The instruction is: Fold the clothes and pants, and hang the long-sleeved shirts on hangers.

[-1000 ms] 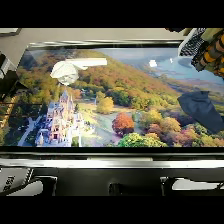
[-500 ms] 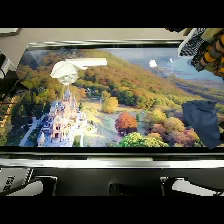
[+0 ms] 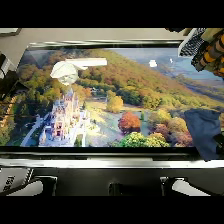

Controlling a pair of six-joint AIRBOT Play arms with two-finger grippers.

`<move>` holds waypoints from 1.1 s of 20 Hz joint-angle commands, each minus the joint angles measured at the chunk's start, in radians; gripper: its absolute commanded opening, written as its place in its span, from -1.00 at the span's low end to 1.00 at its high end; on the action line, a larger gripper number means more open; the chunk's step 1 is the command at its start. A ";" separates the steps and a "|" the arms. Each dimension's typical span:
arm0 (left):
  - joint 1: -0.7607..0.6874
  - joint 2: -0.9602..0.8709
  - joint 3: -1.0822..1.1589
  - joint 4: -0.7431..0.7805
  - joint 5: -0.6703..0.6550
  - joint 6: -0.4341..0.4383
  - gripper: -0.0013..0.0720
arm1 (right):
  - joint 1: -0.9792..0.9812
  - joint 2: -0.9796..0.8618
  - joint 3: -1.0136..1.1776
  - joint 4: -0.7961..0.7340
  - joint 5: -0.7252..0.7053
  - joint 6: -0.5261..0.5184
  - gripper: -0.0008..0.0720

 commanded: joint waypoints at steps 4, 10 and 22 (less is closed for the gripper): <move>0.001 0.000 0.000 0.000 0.000 0.001 -0.92 | 0.000 0.012 -0.061 -0.045 -0.011 0.024 0.09; 0.001 0.000 -0.001 0.000 0.000 0.005 -0.91 | 0.000 0.238 0.082 0.062 -0.315 0.056 0.29; -0.153 0.179 -0.435 0.184 0.193 0.240 -0.92 | 0.837 0.227 0.303 0.554 -0.434 -0.551 -0.88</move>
